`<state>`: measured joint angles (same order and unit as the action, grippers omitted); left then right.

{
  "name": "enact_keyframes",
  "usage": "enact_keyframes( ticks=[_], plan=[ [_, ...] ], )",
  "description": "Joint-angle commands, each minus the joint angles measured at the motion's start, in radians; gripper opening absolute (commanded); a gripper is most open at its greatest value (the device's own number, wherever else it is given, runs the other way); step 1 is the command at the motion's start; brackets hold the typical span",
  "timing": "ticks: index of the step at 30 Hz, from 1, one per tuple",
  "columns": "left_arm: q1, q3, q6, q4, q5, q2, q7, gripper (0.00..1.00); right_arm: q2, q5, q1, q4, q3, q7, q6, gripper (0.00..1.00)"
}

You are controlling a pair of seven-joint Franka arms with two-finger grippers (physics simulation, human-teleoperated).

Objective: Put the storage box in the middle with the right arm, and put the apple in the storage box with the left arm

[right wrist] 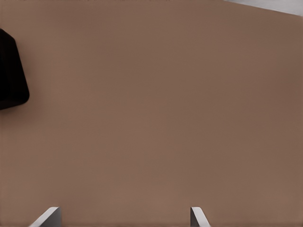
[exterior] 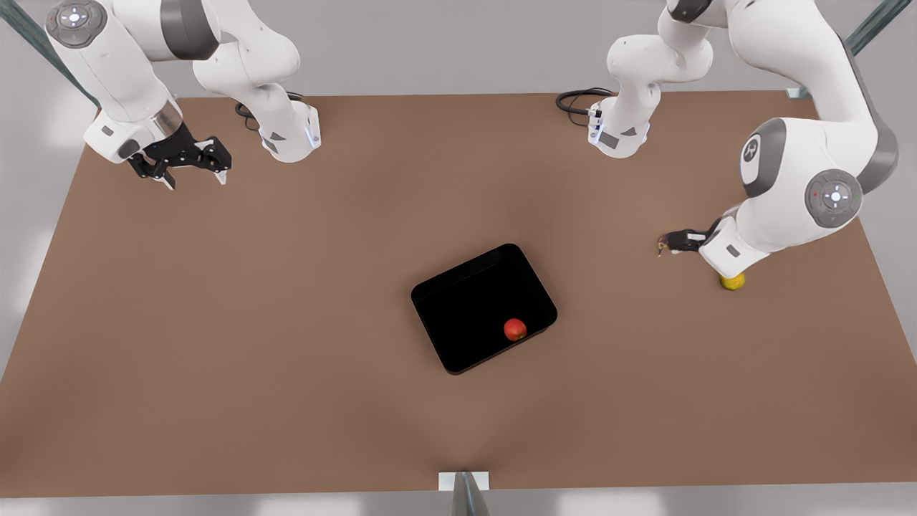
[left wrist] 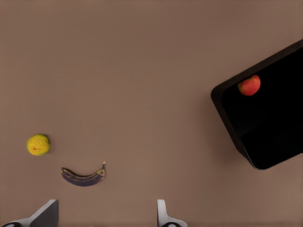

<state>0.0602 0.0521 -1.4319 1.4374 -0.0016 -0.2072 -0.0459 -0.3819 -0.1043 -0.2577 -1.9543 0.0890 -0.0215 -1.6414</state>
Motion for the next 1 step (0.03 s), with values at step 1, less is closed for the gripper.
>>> enact_keyframes(
  ticks=[1],
  plan=[
    [0.000,0.000,0.001,0.000,-0.001,0.000,0.000,1.00,0.000,0.000,0.000,0.000,0.002,0.000,0.000,1.00]
  ],
)
